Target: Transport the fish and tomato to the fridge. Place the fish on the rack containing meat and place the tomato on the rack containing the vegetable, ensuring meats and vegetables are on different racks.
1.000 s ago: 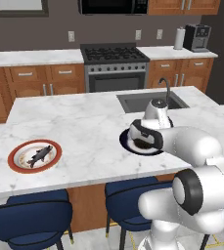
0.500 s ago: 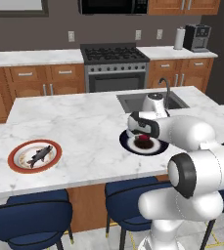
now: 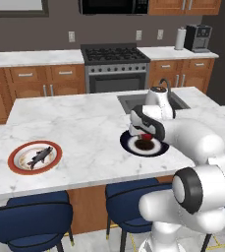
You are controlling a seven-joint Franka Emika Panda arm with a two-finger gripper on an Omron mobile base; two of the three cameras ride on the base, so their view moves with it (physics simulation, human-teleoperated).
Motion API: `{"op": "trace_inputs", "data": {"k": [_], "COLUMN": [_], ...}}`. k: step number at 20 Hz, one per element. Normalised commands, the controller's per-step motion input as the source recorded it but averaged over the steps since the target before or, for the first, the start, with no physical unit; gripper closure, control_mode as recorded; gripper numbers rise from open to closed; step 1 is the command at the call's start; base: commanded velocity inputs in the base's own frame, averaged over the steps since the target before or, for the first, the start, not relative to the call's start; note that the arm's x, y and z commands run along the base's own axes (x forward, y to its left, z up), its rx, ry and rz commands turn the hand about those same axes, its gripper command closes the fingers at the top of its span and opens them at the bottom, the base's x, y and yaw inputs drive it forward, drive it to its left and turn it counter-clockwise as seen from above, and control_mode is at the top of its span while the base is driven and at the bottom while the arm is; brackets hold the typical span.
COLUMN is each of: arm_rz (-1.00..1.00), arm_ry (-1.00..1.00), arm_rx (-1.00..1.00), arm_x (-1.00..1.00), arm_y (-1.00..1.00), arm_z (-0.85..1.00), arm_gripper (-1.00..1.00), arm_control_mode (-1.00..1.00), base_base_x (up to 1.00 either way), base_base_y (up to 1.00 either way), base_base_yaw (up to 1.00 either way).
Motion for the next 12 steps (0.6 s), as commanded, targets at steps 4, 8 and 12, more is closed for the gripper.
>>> {"op": "trace_inputs", "data": {"k": [4,8,12], "arm_rz": [0.00,0.00,0.00], "arm_ry": [-0.14,-0.03,0.00], "arm_rx": [0.00,0.04,0.00], "arm_x": [-1.00,-1.00,-1.00], "arm_y": [0.01,0.00,0.00], "arm_z": [0.51,0.74,0.98], "arm_gripper": [1.00,1.00,1.00], "arm_control_mode": [-1.00,-1.00,-1.00], "base_base_x": [0.00,0.00,0.00], "base_base_y": [0.00,0.00,0.00], "base_base_yaw": [0.00,0.00,0.00]}}
